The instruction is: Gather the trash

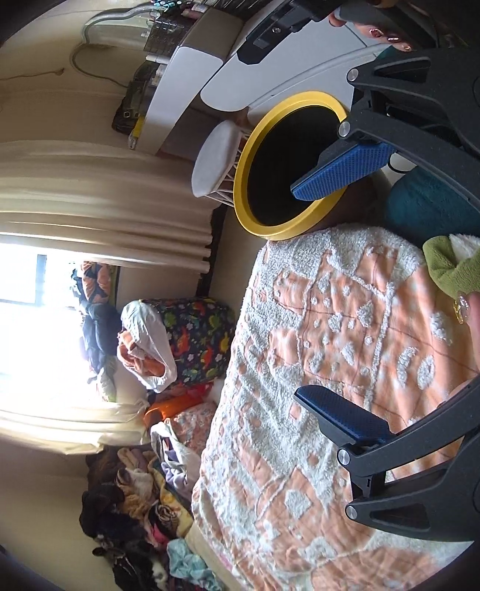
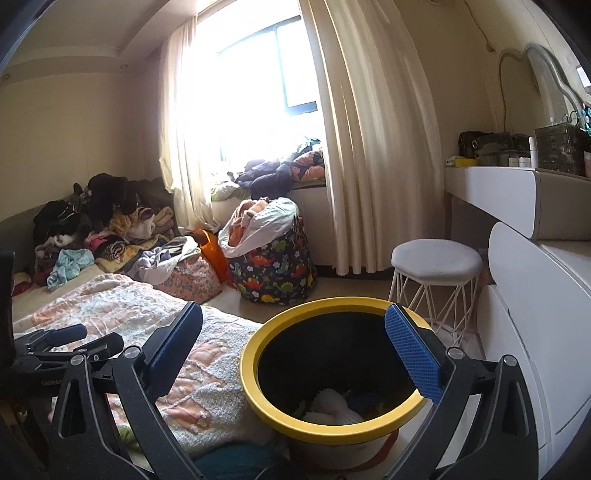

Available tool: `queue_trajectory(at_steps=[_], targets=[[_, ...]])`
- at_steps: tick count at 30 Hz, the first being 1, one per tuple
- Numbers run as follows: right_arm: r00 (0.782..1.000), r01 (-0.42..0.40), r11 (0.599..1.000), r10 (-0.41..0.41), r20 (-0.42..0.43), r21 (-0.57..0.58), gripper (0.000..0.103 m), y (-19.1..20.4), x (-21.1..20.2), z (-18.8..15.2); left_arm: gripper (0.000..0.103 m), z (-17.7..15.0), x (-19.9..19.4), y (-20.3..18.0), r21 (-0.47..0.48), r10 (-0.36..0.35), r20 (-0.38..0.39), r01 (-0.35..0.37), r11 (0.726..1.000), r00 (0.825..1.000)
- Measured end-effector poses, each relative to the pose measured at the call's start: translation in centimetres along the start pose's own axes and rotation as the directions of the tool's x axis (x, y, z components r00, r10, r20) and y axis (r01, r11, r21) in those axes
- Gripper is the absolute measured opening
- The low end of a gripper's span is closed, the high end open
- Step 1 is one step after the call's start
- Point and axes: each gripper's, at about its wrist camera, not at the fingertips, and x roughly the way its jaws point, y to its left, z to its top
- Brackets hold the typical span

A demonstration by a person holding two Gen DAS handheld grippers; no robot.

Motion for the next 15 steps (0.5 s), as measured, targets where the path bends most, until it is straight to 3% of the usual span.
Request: queue_trajectory(at_steps=[4, 15], targets=[[0.999, 0.017, 1.0, -0.016, 0.03, -0.014, 0.096, 0.3, -0.5, -0.7, 0.092, -0.4, -0.5, 0.0, 0.003, 0.005, 0.024, -0.005, 1.0, 1.0], [1.0, 0.021, 1.0, -0.021, 0.011, 0.005, 0.096, 0.7, -0.1, -1.7, 0.092, -1.1, -1.1, 0.2, -0.017, 0.009, 0.033, -0.008, 1.0, 0.999]])
